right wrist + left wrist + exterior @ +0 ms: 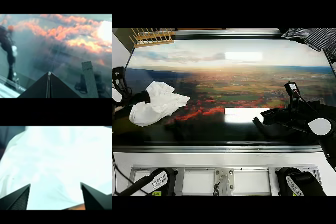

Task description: Fold the clothes and pants, and hang the long-sleeved shirts on hangers.

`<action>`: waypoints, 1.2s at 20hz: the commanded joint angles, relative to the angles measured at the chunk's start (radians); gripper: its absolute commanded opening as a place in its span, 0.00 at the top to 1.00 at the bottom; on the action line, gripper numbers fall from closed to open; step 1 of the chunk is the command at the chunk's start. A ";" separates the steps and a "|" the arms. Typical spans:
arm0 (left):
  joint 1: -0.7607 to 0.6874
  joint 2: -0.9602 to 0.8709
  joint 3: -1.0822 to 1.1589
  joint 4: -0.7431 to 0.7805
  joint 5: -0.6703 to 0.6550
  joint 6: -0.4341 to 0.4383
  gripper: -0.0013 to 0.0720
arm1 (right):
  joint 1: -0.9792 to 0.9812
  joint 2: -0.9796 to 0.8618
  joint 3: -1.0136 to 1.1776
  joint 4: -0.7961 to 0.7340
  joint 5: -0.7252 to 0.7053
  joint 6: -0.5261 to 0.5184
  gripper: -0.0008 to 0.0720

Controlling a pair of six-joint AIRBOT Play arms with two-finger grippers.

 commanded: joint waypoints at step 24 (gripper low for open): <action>-1.011 0.100 0.029 -0.347 0.212 -0.165 0.98 | 0.001 0.000 0.000 0.000 0.010 0.000 0.97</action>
